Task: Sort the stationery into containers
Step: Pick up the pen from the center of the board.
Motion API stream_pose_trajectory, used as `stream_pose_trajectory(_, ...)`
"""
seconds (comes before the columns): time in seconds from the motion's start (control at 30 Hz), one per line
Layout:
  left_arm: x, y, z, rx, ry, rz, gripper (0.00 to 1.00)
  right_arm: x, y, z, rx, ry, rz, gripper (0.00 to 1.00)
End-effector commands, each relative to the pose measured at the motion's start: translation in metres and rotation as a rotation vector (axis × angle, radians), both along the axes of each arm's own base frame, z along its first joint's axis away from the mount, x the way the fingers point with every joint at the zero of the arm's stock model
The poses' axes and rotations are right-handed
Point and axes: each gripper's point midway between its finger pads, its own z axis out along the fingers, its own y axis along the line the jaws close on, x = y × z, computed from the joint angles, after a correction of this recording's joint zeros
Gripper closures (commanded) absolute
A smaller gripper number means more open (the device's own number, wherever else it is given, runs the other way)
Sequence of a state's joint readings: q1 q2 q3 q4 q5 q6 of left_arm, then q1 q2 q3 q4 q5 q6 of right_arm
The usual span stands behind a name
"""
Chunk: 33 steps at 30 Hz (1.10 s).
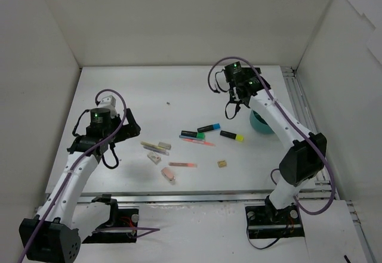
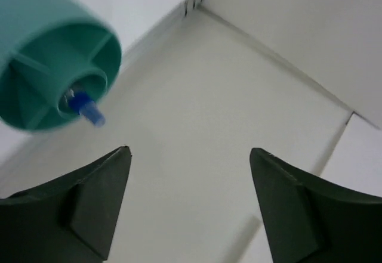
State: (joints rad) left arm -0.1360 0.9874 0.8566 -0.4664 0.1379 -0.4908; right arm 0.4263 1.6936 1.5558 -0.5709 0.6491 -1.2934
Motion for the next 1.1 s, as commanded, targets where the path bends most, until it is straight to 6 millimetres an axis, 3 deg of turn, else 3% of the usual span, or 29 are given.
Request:
stream_pose_trajectory(0.0,0.003,-0.004,0.016,-0.02,-0.061,-0.014,0.01,0.005,0.056,0.055,0.503,-0.226,0.019,0.2)
stream_pose_trajectory(0.03,0.001,-0.005,0.016,-0.024,-0.059,-0.017,0.01,0.008,0.074,0.073,0.731,-0.309,-0.055,0.07)
stream_pose_trajectory(0.07,0.001,-0.005,0.018,-0.032,-0.062,-0.013,0.0,0.011,0.092,0.071,0.872,-0.311,-0.096,0.02)
stream_pose_trajectory(0.1,0.0,-0.006,0.019,-0.037,-0.065,-0.012,0.0,0.012,0.109,0.07,1.01,-0.304,-0.135,0.02)
stream_pose_trajectory(0.13,0.0,-0.007,0.017,-0.044,-0.067,-0.013,0.0,0.012,0.123,0.071,1.244,-0.348,-0.313,0.02)
stream_pose_trajectory(0.17,0.0,-0.007,0.018,-0.049,-0.075,-0.011,0.0,0.012,0.132,0.068,1.361,-0.354,-0.405,0.02)
stream_pose_trajectory(0.2,0.0,-0.007,0.019,-0.051,-0.081,-0.011,0.01,0.01,0.142,0.061,1.524,-0.371,-0.57,0.02)
stream_pose_trajectory(0.23,0.0,-0.007,0.019,-0.051,-0.083,-0.013,0.0,0.008,0.145,0.037,1.561,-0.361,-0.672,0.02)
stream_pose_trajectory(0.3,0.0,-0.007,0.021,-0.044,-0.088,-0.017,0.01,0.008,0.16,0.014,1.687,-0.359,-0.858,0.02)
stream_pose_trajectory(0.33,-0.001,-0.006,0.02,-0.04,-0.082,-0.015,0.01,0.003,0.165,-0.015,1.662,-0.324,-0.929,0.02)
stream_pose_trajectory(0.43,0.0,-0.008,0.022,-0.045,-0.092,-0.024,0.0,-0.005,0.17,-0.06,1.653,-0.344,-1.127,0.02)
stream_pose_trajectory(0.57,0.001,-0.016,0.022,-0.068,-0.103,-0.066,0.0,-0.008,0.175,-0.089,1.672,-0.452,-1.262,0.02)
stream_pose_trajectory(0.77,0.002,-0.024,0.019,-0.085,-0.103,-0.116,0.01,-0.013,0.198,-0.135,1.669,-0.449,-1.408,0.07)
stream_pose_trajectory(0.9,0.001,-0.027,0.013,-0.094,-0.094,-0.133,0.01,-0.022,0.194,-0.173,1.603,-0.457,-1.505,0.11)
stream_pose_trajectory(1.07,0.002,-0.031,0.01,-0.099,-0.087,-0.156,0.01,-0.022,0.189,-0.194,1.558,-0.49,-1.548,0.14)
